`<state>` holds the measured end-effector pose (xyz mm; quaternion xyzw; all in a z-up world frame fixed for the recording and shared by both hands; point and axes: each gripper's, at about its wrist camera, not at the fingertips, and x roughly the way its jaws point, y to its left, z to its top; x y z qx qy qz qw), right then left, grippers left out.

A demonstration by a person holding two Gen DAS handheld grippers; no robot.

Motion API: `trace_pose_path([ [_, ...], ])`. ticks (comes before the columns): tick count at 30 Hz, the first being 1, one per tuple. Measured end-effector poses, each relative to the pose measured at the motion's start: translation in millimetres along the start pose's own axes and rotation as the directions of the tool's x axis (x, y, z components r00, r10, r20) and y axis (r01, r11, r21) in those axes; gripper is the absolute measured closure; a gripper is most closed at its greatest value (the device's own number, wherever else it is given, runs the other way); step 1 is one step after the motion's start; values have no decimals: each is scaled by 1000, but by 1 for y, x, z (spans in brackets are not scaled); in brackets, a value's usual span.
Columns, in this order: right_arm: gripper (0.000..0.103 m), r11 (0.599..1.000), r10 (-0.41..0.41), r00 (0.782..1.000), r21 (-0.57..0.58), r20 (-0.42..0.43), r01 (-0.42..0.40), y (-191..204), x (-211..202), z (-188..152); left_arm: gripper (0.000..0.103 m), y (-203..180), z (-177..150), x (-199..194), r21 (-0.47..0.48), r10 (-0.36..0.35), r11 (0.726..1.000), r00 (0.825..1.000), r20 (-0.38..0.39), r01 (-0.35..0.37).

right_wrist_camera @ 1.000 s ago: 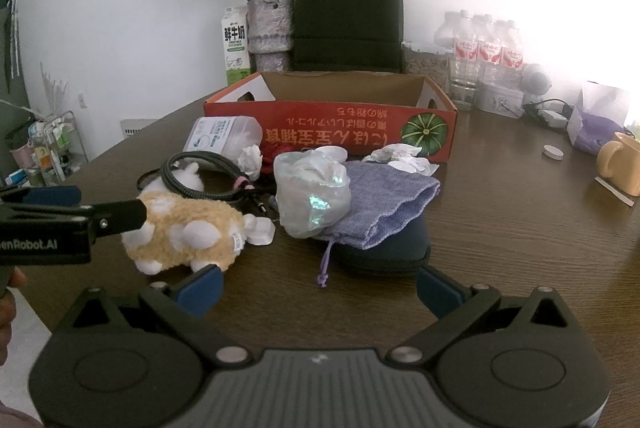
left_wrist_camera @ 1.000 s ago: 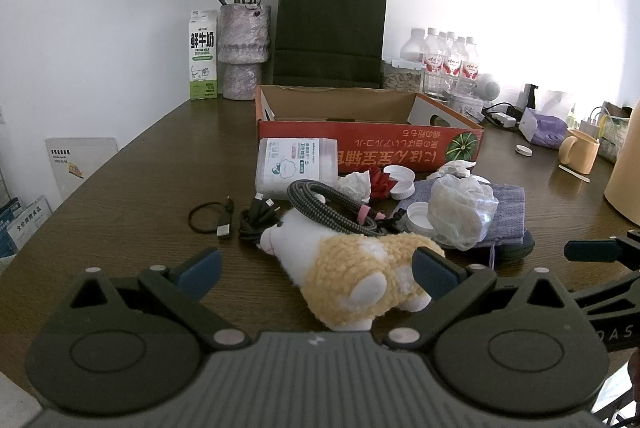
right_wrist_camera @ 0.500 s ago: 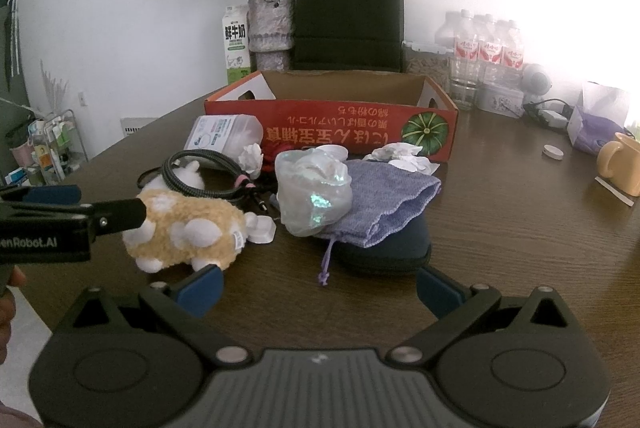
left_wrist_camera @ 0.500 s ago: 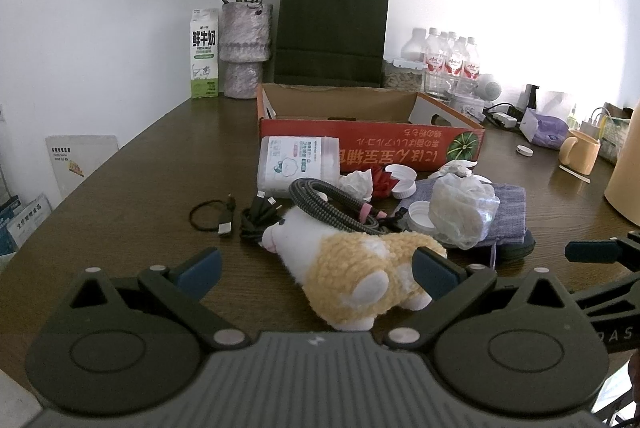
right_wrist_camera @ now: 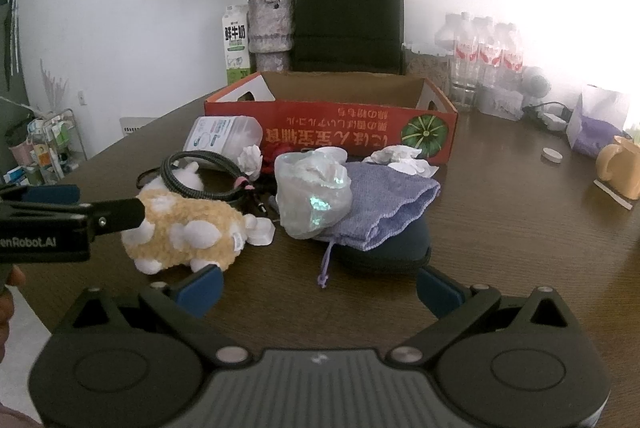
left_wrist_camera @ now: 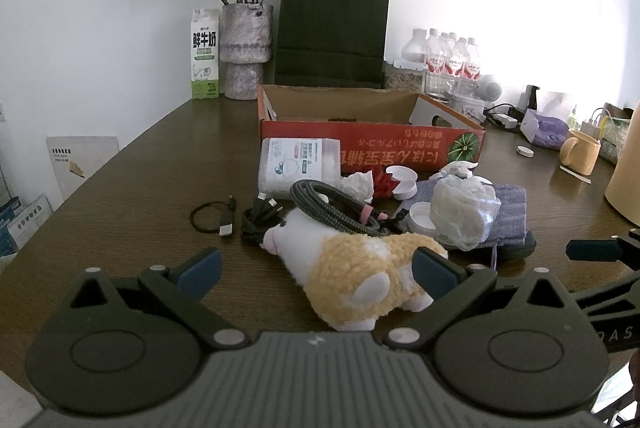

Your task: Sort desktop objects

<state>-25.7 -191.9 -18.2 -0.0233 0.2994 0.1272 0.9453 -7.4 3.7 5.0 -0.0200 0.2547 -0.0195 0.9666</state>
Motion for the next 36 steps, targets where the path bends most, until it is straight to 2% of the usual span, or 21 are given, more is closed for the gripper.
trace_pose_path([
  [10, 0, 999, -2, 998, -45, 58, 5, 1, 9, 22, 0, -3, 20, 13, 18, 8, 1000, 999, 44, -9],
  [15, 0, 996, 8, 997, -84, 70, -2, 4, 27, 35, 0, -5, 32, 33, 29, 13, 999, 999, 35, -14],
  [22, 1, 993, 19, 999, -116, 44, -14, 6, 58, 45, 0, -3, 39, 62, 46, 24, 999, 1000, 6, -24],
  [27, 4, 993, 28, 999, -120, 29, -24, 4, 72, 45, 11, -2, 42, 78, 52, 11, 999, 1000, -21, -10],
  [31, 9, 992, 39, 999, -117, 15, -37, 0, 82, 46, 14, -4, 43, 89, 58, 2, 998, 999, -41, 1],
  [34, 16, 992, 44, 999, -120, 8, -42, -2, 87, 46, 23, -5, 43, 95, 63, 0, 998, 998, -59, 3],
  [36, 18, 991, 52, 999, -120, 4, -51, -3, 90, 46, 33, -4, 43, 100, 58, 1, 998, 997, -75, 3],
])
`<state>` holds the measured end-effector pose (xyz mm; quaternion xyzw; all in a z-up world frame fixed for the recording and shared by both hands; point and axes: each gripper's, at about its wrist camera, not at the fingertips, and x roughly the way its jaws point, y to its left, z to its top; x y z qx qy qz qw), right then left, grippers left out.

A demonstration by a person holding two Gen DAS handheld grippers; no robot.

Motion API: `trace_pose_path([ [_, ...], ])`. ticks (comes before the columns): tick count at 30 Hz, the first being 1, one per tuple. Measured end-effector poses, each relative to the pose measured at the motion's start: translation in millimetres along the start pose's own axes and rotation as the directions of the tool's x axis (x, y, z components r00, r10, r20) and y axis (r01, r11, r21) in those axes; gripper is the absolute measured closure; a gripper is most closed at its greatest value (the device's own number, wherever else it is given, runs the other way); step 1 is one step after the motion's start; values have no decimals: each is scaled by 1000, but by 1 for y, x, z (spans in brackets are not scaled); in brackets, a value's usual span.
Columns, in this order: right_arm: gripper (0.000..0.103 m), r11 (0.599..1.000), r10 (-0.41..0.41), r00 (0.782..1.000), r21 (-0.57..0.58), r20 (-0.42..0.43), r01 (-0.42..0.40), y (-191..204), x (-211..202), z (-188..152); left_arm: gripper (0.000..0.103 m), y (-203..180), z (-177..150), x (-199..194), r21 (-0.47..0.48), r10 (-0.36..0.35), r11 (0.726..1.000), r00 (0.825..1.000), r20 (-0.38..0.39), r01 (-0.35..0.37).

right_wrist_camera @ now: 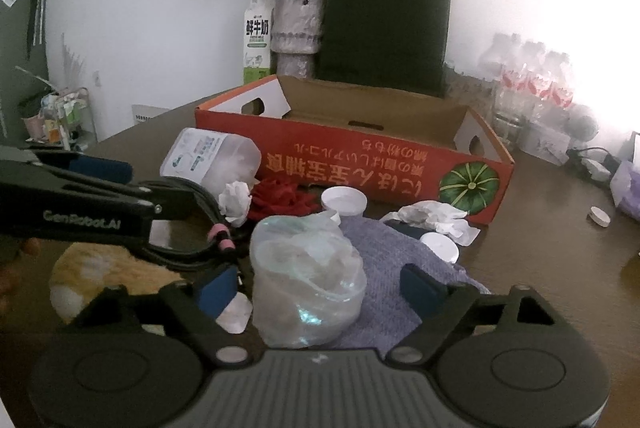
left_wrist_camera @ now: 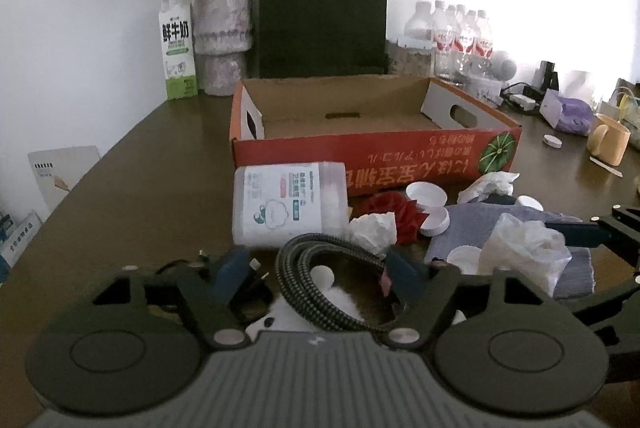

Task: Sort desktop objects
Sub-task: 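Grasp the black braided cable with the left tool while the right tool grasps the clear plastic bag, then lift the cable and plastic bag with both tools and carry them over the cardboard box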

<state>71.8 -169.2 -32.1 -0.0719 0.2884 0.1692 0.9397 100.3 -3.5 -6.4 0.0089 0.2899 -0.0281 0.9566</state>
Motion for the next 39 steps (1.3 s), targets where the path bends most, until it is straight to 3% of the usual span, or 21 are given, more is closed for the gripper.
trace_pose_path([
  [4, 22, 1000, 11, 1000, -4, -2, -11, -2, 3, 0, 46, 4, 0, 7, -22, -3, 1000, 1000, -26, 2],
  [10, 22, 1000, 12, 1000, -8, -6, -12, -2, 7, -1, 75, 6, 0, 14, -27, -1, 1000, 999, -51, -1],
  [15, 39, 1000, 16, 1000, 6, 3, -16, -4, 5, 0, 78, 7, -1, 13, -29, -6, 1000, 999, -45, 5],
  [17, 55, 1000, 23, 1000, 13, 7, -23, -6, 3, 0, 79, 6, -1, 10, -25, -2, 1000, 999, -34, 1],
  [18, 57, 1000, 26, 1000, 15, 10, -27, -7, 2, 1, 81, 6, 0, 8, -26, -2, 1000, 1000, -27, 1],
  [22, 61, 999, 27, 999, 19, 22, -27, -7, -4, 0, 85, 4, 3, -1, -16, -8, 1000, 1000, 12, 8],
  [39, 62, 1000, 12, 991, 14, 135, -14, -9, -42, 23, 86, -7, 29, -40, 23, -47, 999, 989, 141, 44],
])
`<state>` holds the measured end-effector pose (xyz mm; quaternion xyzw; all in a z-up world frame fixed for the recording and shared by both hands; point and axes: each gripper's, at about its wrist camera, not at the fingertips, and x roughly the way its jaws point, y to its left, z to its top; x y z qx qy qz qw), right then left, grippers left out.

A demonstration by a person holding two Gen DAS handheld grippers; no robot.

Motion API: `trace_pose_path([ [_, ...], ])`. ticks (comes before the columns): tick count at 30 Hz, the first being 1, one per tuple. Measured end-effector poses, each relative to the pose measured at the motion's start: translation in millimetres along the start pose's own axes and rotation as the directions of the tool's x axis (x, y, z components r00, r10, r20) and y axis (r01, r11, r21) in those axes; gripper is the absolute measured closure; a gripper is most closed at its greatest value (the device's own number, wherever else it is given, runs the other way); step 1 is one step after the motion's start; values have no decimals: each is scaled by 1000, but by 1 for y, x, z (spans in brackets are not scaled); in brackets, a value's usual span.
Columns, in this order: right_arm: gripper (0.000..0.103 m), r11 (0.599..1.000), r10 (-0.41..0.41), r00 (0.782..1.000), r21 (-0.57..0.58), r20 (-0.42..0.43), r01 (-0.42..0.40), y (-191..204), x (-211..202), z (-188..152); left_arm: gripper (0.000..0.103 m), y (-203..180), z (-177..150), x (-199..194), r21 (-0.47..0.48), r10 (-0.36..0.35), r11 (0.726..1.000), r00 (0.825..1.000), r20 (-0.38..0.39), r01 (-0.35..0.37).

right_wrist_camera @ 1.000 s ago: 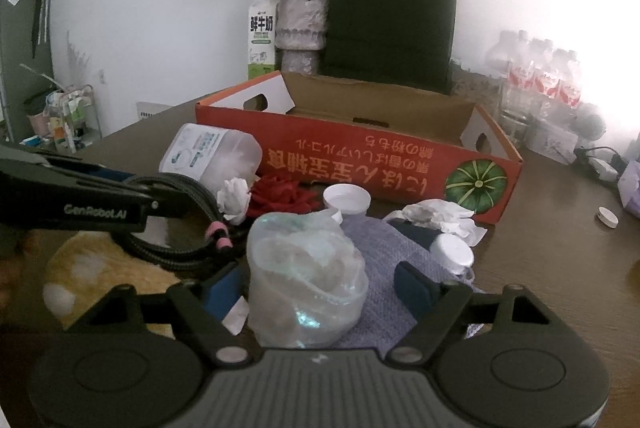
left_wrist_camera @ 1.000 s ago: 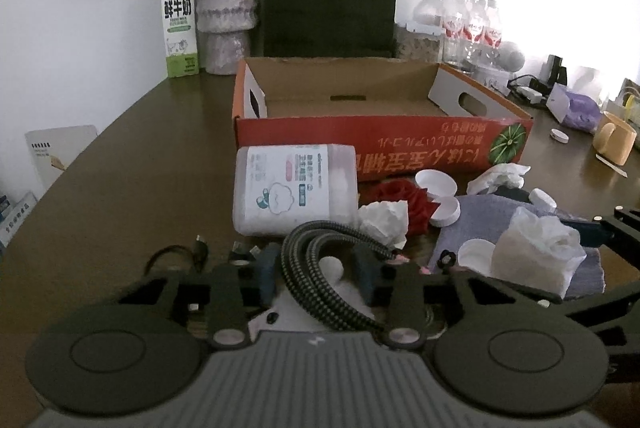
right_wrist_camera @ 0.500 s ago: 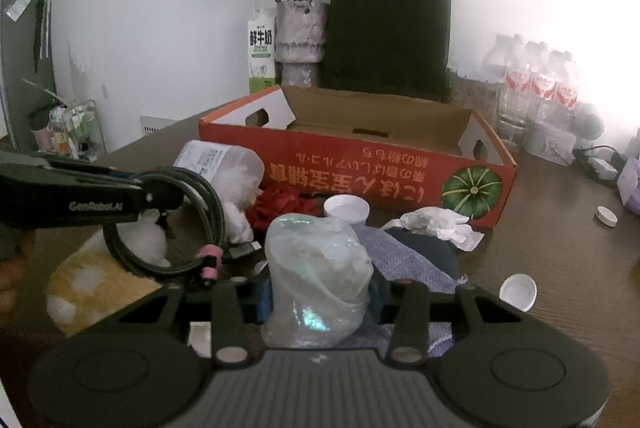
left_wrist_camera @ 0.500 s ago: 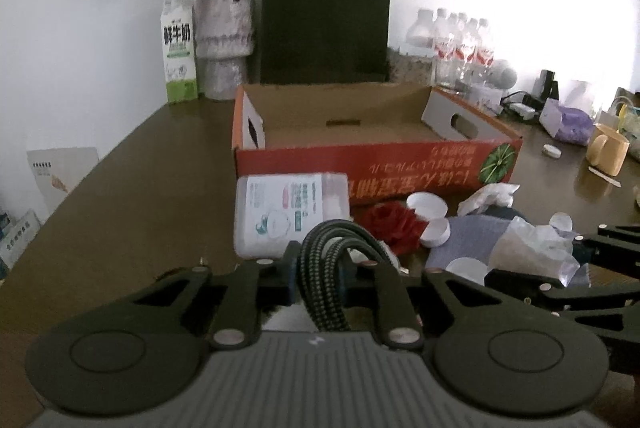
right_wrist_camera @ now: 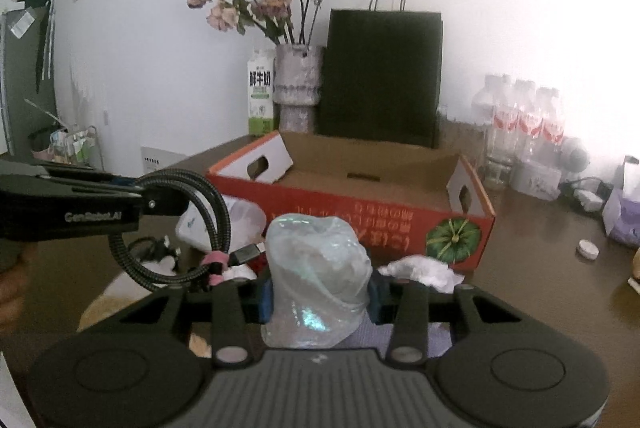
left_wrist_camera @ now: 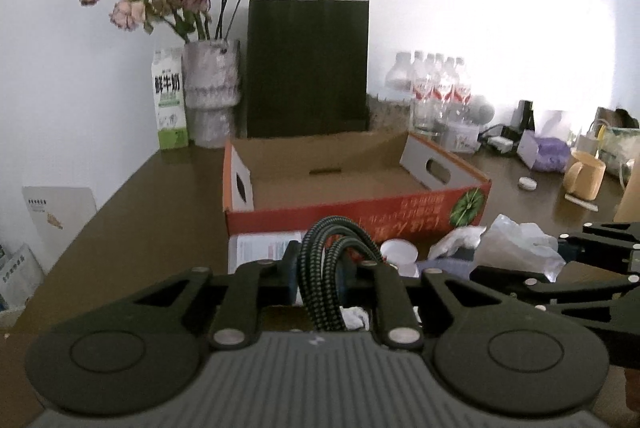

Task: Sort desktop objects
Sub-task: 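Lift the cable and plastic bag with both tools and carry them over the cardboard box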

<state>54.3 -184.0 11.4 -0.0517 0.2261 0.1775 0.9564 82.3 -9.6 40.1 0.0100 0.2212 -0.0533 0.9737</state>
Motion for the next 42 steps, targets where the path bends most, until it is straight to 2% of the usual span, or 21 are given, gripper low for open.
trace_pose_path([
  [8, 62, 1000, -15, 998, -23, 64, 17, -10, 8, 36, 86, 0, 39, 4, 10, -18, 1000, 997, 69, 17],
  [13, 62, 999, -40, 996, -28, 74, 42, -30, 35, 71, 86, 3, 74, 30, 6, -31, 1000, 996, 86, 30],
  [16, 62, 998, -54, 997, -24, 59, 55, -46, 60, 95, 86, 6, 95, 58, -8, -37, 999, 997, 70, 37],
  [20, 62, 998, -62, 998, -13, -7, 62, -68, 105, 122, 86, 11, 118, 106, -40, -29, 999, 1000, 8, 29],
  [25, 62, 997, -81, 987, 1, -142, 82, -94, 174, 131, 86, 20, 125, 170, -65, -13, 998, 993, -115, 6],
  [31, 62, 996, -73, 958, 29, -277, 85, -114, 242, 127, 86, 28, 119, 229, -93, 16, 995, 967, -253, -41],
  [36, 62, 996, -77, 927, 17, -366, 89, -117, 278, 116, 86, 39, 108, 266, -103, 40, 991, 939, -340, -80],
  [42, 61, 996, -81, 918, 13, -387, 94, -119, 293, 113, 86, 44, 101, 280, -105, 25, 992, 925, -380, -70],
])
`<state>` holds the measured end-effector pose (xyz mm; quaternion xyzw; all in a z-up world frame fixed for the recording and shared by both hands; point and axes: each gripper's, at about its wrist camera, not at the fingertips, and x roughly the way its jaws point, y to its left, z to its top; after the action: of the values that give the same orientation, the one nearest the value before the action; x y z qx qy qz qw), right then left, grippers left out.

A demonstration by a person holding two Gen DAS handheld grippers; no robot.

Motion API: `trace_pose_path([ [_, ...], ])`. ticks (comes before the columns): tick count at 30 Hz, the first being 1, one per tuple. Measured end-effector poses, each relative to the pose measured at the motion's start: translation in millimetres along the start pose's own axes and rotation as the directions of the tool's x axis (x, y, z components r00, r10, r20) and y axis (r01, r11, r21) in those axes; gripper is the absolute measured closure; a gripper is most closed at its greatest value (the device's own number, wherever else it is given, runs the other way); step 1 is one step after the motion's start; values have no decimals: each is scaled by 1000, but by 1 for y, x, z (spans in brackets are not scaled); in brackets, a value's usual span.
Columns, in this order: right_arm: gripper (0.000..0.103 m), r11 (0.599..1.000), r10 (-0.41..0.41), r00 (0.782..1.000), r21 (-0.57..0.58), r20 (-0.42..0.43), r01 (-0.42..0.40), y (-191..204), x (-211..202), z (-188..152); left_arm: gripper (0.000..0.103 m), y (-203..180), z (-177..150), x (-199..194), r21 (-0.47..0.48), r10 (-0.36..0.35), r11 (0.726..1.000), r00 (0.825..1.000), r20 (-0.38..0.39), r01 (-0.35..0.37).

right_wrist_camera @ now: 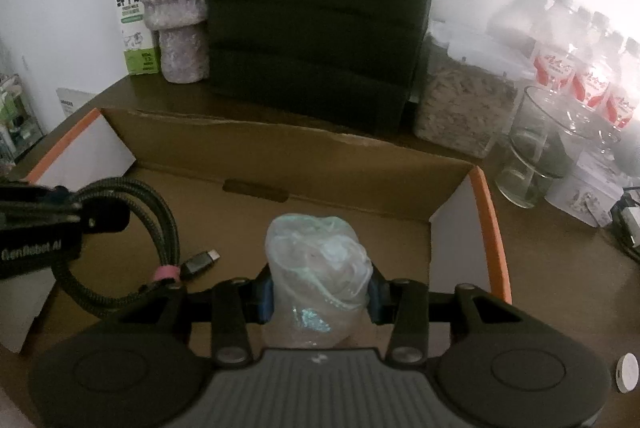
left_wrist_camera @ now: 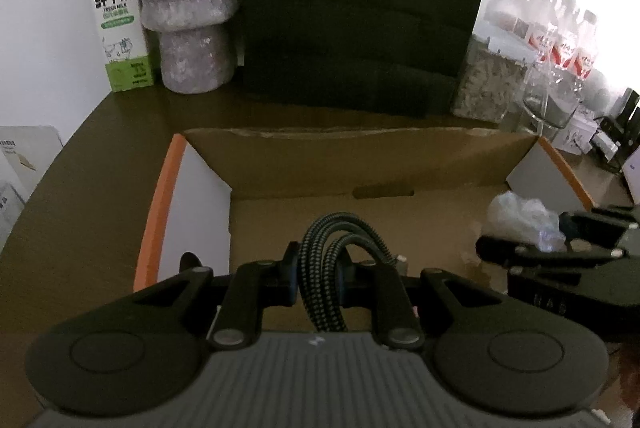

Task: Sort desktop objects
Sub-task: 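Lift the cable and plastic bag with both tools and carry them over the cardboard box, then open both tools to drop the cable and plastic bag into the box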

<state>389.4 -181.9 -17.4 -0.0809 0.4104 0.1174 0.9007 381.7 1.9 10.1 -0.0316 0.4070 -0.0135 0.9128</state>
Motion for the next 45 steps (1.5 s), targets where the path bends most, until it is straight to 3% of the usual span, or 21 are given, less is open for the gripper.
trace_pose_path([
  [13, 58, 998, 35, 989, 62, -144, -26, -3, 15, -7, 87, 10, -2, 10, -25, -14, 1000, 998, -57, 13],
  [28, 54, 996, 35, 985, 92, -170, -19, 14, 1, -15, 87, 25, -8, 7, -27, -21, 999, 998, -51, 19],
  [31, 45, 996, 32, 984, 93, -175, -15, 17, -1, -15, 83, 27, -9, 3, -20, -22, 1000, 999, -37, 21],
  [33, 39, 996, 26, 986, 88, -164, -12, 19, -4, -15, 72, 27, -9, -2, -10, -29, 1000, 999, -27, 29],
  [35, 21, 997, 18, 989, 79, -148, -6, 21, -8, -13, 62, 26, -9, -9, -4, -50, 999, 999, -8, 50],
  [38, 15, 998, 3, 993, 66, -119, 5, 24, -19, -9, 22, 21, -9, -21, 19, -42, 999, 999, 25, 41],
  [43, 8, 998, -10, 997, 56, -74, 14, 25, -41, -3, 16, 17, -6, -46, 46, -36, 998, 995, 90, 32],
  [45, 3, 999, -13, 999, 52, -51, 16, 24, -53, -2, 8, 19, -6, -58, 42, -36, 999, 993, 114, 31],
])
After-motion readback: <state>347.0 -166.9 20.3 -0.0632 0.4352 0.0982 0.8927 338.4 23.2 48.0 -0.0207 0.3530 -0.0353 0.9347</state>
